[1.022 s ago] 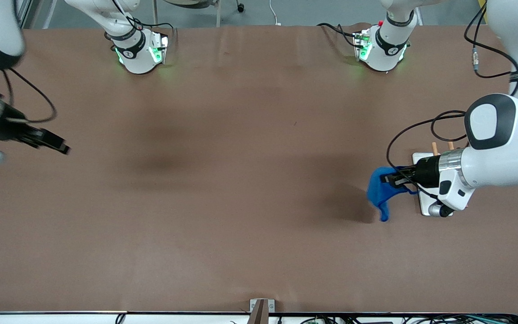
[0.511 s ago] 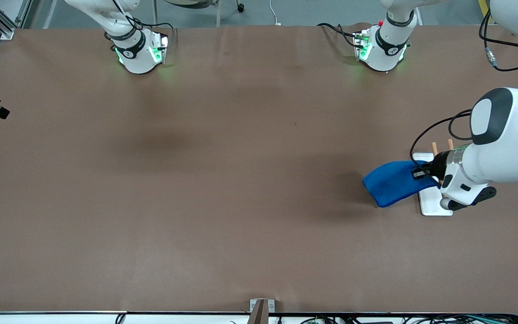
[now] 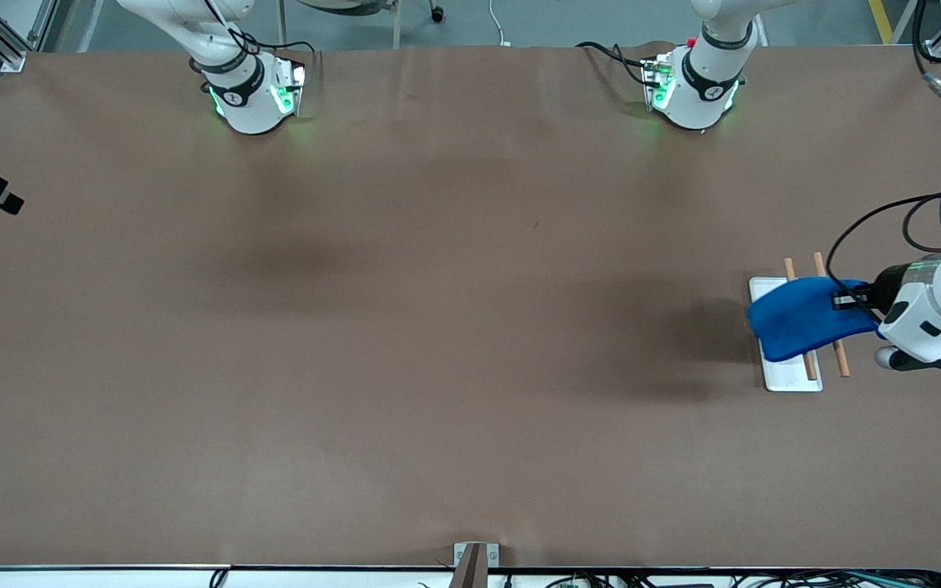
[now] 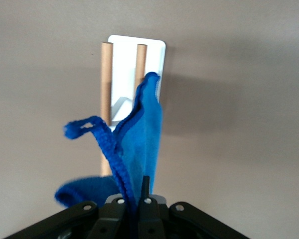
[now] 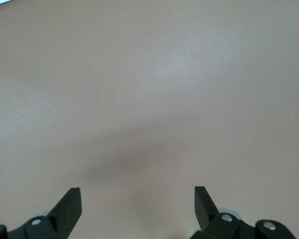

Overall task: Right arm passes towel to left arm to hang
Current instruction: 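Lower the towel over the wooden dowels and open the left gripper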

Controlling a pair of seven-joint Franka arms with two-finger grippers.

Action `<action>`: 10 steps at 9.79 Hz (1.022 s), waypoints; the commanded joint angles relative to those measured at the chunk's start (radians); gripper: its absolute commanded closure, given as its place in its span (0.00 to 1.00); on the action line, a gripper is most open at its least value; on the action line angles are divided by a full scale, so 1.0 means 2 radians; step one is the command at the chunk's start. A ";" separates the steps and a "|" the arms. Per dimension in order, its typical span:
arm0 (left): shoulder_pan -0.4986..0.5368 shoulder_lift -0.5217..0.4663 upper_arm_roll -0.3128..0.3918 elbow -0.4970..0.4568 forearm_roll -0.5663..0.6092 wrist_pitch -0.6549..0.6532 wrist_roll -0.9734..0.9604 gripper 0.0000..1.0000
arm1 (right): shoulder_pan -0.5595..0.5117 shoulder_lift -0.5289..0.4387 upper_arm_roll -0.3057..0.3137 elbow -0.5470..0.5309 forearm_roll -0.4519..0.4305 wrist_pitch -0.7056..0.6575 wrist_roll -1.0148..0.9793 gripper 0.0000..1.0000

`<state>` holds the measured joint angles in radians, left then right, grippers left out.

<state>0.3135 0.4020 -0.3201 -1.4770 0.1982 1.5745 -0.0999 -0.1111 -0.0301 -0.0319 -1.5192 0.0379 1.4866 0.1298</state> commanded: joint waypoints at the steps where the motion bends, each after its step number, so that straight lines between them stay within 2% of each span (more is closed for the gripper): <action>1: 0.003 0.023 -0.002 -0.003 0.025 0.007 0.033 0.99 | 0.002 0.022 -0.006 0.044 -0.012 -0.012 -0.016 0.00; 4: 0.036 0.027 -0.002 -0.004 0.037 0.030 0.097 0.99 | 0.002 0.020 -0.013 0.038 -0.012 -0.017 -0.047 0.00; 10: 0.100 0.073 -0.003 -0.005 0.034 0.095 0.139 0.97 | 0.003 0.020 -0.013 0.039 -0.018 -0.024 -0.058 0.00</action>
<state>0.4992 0.5071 -0.3186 -1.4791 0.2559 1.7344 0.1731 -0.1097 0.0054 -0.0545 -1.4592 0.0185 1.4589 0.0197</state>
